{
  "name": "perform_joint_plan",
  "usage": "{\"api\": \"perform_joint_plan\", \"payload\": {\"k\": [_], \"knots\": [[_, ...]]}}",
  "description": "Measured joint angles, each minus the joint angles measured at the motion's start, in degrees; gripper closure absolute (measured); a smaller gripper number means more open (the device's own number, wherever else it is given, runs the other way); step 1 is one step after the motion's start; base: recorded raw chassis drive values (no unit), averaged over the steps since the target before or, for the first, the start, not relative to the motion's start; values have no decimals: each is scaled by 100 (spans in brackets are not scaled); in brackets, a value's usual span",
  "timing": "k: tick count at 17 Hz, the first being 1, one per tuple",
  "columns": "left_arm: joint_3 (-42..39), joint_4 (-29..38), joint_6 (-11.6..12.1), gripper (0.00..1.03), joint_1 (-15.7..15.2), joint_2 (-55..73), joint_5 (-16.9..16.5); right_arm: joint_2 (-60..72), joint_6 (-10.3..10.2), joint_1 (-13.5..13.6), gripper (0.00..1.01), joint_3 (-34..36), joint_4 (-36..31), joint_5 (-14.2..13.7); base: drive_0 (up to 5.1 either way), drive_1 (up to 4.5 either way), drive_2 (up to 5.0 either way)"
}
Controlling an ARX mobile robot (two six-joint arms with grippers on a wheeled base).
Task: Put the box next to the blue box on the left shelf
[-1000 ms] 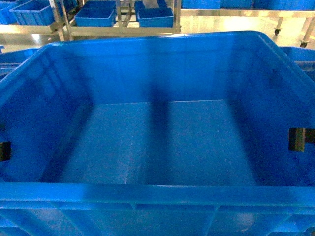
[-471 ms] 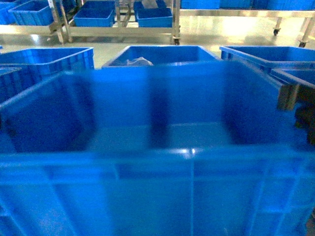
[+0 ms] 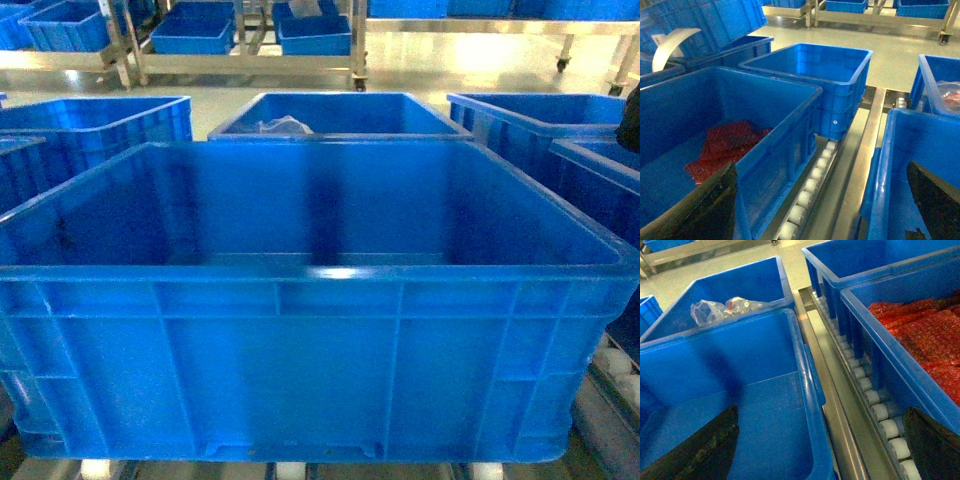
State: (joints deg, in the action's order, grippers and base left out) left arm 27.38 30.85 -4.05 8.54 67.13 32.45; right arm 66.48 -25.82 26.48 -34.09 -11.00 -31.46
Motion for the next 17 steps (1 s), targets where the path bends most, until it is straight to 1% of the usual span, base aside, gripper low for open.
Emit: {"api": "perform_joint_plan", "payload": {"k": [1,2,3,4,5,6,7,8,9,10,11,12,13,17], "knots": [[-17,17,13,5,0,13,-22,31,168,-46,5,114,-461,83,0,0,0],[-372,992,173,16,-251,-17,-1137,-68,850,-267,17,699,-1926,682,0,0,0],[-431,1069,186,18,-282,-46,-1281,-136,1014,-343,21,896,-2218,776,0,0,0],[-566,1226,208,21,-332,-98,-1578,-225,1276,-417,24,1088,-2439,907,0,0,0],[-699,1344,236,25,-378,-168,-1853,-273,1379,-459,26,1180,-2540,942,0,0,0],[-1043,1447,284,38,-457,-409,-2507,-577,1895,-748,38,1655,-3008,1141,0,0,0],[-1233,1445,304,48,-457,-597,-2806,-896,2197,-935,51,1856,-3080,1377,0,0,0],[-1410,1421,308,61,-610,-822,-3134,-1182,2361,-1104,63,2055,-3058,1587,0,0,0],[-1604,1364,313,75,-852,-1078,-3200,-1438,2444,-1283,76,2286,-2951,1766,0,0,0],[-1759,1294,310,86,-905,-1309,-3165,-1657,2468,-1453,88,2468,-2833,1912,0,0,0],[-1902,1196,317,99,-850,-1534,-3239,-1915,2503,-1585,100,2603,-2743,2065,0,0,0],[-1958,1141,310,101,-833,-1637,-3257,-2033,2524,-1639,100,2658,-2691,2118,0,0,0],[-2059,1034,328,101,-837,-1840,-3248,-2216,2535,-1729,100,2734,-2608,2203,0,0,0],[-2396,448,328,101,-852,-2767,-3244,-3141,2544,-2138,100,3080,-2004,2629,0,0,0]]}}
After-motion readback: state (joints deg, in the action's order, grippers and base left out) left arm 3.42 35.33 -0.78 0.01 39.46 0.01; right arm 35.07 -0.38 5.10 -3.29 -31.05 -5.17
